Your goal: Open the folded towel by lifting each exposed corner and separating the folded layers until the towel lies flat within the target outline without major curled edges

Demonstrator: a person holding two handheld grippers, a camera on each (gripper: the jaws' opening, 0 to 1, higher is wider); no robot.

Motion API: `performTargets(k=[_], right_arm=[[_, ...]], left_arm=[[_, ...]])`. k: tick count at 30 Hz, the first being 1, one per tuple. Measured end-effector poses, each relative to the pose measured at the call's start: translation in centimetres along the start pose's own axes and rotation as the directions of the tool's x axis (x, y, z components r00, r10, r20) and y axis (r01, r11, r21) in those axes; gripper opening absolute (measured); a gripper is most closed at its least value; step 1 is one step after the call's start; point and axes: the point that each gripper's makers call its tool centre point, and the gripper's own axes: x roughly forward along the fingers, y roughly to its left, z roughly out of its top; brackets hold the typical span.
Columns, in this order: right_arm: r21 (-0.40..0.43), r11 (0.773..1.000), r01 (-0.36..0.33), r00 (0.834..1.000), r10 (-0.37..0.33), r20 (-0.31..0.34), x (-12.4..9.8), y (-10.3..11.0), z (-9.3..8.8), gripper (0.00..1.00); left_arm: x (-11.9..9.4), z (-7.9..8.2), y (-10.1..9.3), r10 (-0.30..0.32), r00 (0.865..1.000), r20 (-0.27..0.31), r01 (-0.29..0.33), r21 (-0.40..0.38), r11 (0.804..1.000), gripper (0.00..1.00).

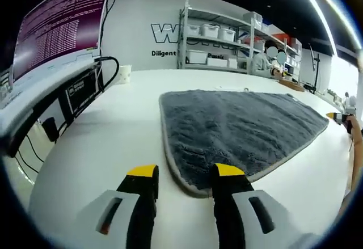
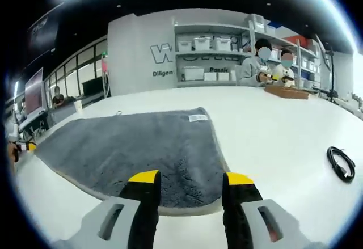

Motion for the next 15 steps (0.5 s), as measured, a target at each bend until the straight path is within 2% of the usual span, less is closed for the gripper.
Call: performTargets(k=[3,4,6,9,15], right_arm=[[0.017,0.999,0.027,1.000,-0.027,-0.003,0.3,-1.2,0.0,0.28],[0.020,0.999,0.034,0.999,-0.033,-0.006,0.4,-1.5,-0.1,0.22],[0.027,0.998,0.064,0.998,-0.064,-0.027,0.6,-2.5,-0.5,0.16],[0.034,0.996,0.082,0.995,-0.080,-0.051,0.8,-3.2,-1.0,0.21],[0.048,0.995,0.085,0.992,-0.079,-0.100,1.2,-3.5,-2.6,0.17]], left_arm=[[0.1,-0.2,0.4,0.011,1.000,-0.004,-0.011,-0.020,1.000,0.32],[0.1,-0.2,0.4,0.012,1.000,-0.004,-0.012,-0.022,1.000,0.31],[0.1,-0.4,0.6,0.026,1.000,-0.011,-0.026,-0.018,0.999,0.26],[0.2,-0.5,0.6,0.025,1.000,-0.014,-0.025,-0.015,1.000,0.25],[0.2,-0.5,0.5,0.015,1.000,-0.011,-0.016,-0.015,1.000,0.18]])
